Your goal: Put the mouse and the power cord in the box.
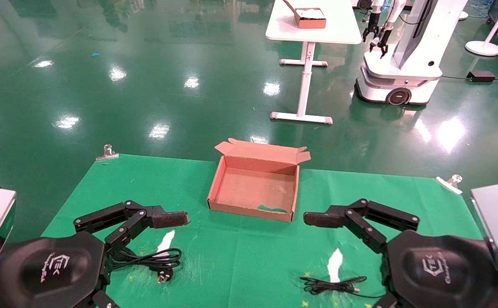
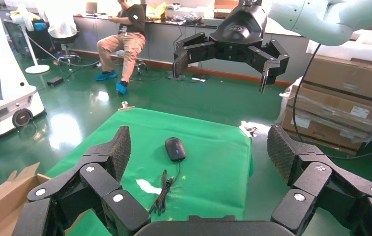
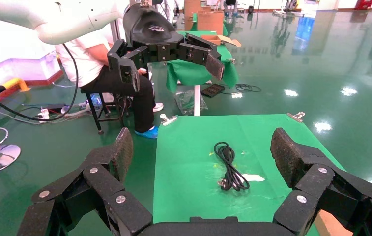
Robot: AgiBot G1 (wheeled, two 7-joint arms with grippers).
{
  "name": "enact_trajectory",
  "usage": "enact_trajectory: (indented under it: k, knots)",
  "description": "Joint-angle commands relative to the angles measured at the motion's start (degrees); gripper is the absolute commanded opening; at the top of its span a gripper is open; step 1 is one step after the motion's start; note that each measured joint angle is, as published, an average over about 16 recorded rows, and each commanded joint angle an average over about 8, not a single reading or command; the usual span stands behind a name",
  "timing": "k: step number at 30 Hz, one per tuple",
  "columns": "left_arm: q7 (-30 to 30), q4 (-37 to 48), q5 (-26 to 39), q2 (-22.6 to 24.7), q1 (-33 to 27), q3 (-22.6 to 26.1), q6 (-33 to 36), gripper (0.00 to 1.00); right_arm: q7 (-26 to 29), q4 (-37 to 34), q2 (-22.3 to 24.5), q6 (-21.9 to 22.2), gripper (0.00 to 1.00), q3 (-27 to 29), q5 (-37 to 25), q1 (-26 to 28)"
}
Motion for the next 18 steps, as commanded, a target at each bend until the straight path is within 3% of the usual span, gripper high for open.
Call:
enact_trajectory:
  k: [1, 14, 18]
  knots:
    - [0.0, 0.0, 0.0, 0.0, 0.0, 0.0, 0.0, 1.0, 0.0, 0.0, 0.0, 0.0, 1.0, 0.0, 0.0, 0.0]
    - [0.0, -0.2, 0.0, -0.2, 0.1, -0.1, 0.2, 1.0, 0.0, 0.0, 0.0, 0.0, 1.0, 0.0, 0.0, 0.0]
    - [0.7, -0.8, 2.9, -0.7, -1.1, 1.1, 1.4, 1.0, -0.4, 0.0, 0.6, -0.7, 1.0, -0.5, -1.3, 0.1]
